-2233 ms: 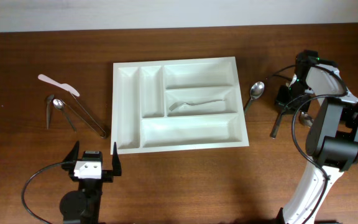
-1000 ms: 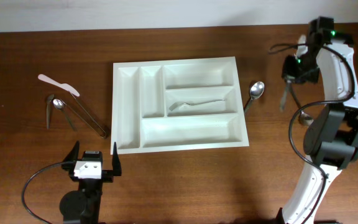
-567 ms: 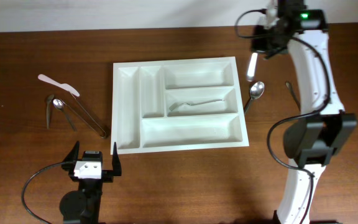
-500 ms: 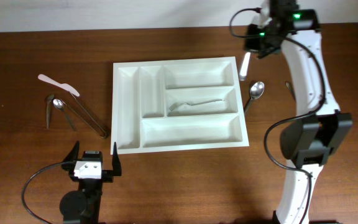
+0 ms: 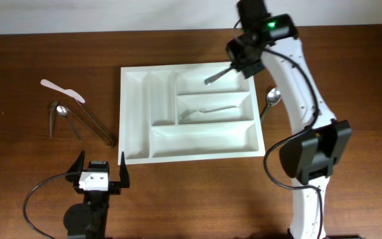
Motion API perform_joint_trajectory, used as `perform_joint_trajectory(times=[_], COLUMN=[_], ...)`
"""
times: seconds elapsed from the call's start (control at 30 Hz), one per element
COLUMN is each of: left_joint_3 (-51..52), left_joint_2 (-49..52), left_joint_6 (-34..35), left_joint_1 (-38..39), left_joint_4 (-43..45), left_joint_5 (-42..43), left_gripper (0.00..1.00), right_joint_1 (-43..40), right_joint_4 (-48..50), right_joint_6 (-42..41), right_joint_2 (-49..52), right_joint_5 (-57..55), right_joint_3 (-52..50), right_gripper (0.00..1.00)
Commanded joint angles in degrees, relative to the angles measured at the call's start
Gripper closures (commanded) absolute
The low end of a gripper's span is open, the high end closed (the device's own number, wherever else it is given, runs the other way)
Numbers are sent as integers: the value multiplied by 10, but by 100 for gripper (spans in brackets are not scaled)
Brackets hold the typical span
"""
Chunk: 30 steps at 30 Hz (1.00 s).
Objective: Pack container
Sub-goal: 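Carry the fork into the tray's middle compartment and release it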
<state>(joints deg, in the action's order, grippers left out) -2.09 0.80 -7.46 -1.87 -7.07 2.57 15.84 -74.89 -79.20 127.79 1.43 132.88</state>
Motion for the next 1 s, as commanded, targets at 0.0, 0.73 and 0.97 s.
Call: perform_joint_trajectory(times=[0.0,0.73,0.97], left_joint_3=[3,3,3], left_joint_2=[-5,-5,-5], left_joint_6=[7,7,7], left_joint_1=[3,3,3], left_joint_4=[0,0,0], left_joint_5=[-4,-4,-4], left_gripper=[1,1,1], right_joint_1=[35,84,75], right_joint_4=[-26,12,71], right_joint_6=[-168,-245,-129], right_joint_2=[-3,1,1], right_joint_5=[-51,-54,-54], right_joint_3=[6,-179,-179], right_gripper=[96,69,44])
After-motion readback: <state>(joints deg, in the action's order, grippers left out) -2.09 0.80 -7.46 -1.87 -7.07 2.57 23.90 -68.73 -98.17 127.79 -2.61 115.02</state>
